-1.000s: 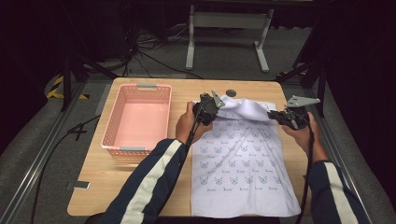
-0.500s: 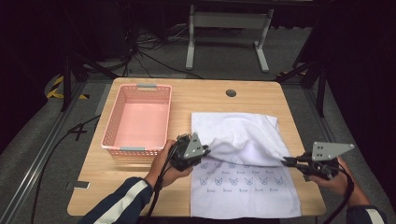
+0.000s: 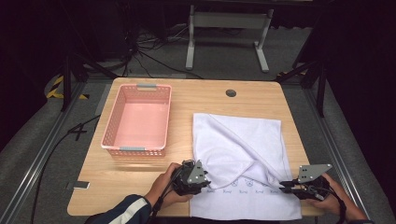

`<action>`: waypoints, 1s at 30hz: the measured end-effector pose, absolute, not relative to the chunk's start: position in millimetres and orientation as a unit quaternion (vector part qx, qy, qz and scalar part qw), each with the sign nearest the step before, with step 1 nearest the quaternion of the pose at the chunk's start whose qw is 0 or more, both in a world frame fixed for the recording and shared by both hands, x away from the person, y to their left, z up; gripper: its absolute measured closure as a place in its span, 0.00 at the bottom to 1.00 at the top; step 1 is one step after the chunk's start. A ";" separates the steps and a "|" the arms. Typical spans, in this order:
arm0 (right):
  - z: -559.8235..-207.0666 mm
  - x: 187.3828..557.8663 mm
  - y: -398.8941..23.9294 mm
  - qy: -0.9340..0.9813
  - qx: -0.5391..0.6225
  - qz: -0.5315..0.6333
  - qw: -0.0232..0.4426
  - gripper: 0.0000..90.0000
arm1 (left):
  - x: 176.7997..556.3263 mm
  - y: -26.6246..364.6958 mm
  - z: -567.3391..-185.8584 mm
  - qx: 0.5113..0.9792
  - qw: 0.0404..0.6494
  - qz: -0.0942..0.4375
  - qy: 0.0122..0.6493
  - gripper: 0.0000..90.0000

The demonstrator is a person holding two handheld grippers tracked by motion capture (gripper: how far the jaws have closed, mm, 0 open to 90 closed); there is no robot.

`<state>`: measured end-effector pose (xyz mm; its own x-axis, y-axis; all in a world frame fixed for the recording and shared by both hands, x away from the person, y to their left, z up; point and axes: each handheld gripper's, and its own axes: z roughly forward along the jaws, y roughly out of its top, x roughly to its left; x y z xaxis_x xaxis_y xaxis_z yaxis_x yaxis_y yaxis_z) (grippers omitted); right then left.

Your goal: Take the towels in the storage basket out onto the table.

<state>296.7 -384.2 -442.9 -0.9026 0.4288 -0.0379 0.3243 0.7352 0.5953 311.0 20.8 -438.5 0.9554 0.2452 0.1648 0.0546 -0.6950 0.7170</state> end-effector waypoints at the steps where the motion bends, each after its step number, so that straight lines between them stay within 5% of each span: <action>1: -444.7 297.0 -384.3 0.925 0.207 0.306 0.091 0.87 | 310.4 16.1 -439.9 0.913 0.382 0.118 0.080 0.54; 5: -446.0 297.5 -385.1 0.920 0.215 0.312 0.105 0.90 | 318.3 -2.1 -457.6 0.937 0.324 0.108 0.081 0.61; 12: -450.2 312.5 -380.6 0.901 0.250 0.326 0.137 0.91 | 351.6 9.5 -459.9 0.930 0.335 0.100 0.115 0.77; 16: -448.3 328.3 -371.2 0.903 0.253 0.308 0.160 0.85 | 369.5 11.5 -458.2 0.930 0.329 0.110 0.122 0.75; 23: -430.8 330.0 -361.5 0.887 0.257 0.346 0.164 0.64 | 367.9 9.2 -444.8 0.927 0.338 0.127 0.101 0.55; 27: -427.9 333.3 -344.7 0.895 0.251 0.328 0.169 0.56 | 368.7 3.9 -447.9 0.936 0.320 0.113 0.089 0.68; 29: -429.1 335.3 -343.2 0.896 0.254 0.322 0.169 0.57 | 369.5 3.5 -449.4 0.939 0.312 0.118 0.088 0.75; 30: -430.9 337.8 -342.2 0.897 0.254 0.325 0.161 0.66 | 369.6 4.8 -449.6 0.937 0.318 0.114 0.092 0.84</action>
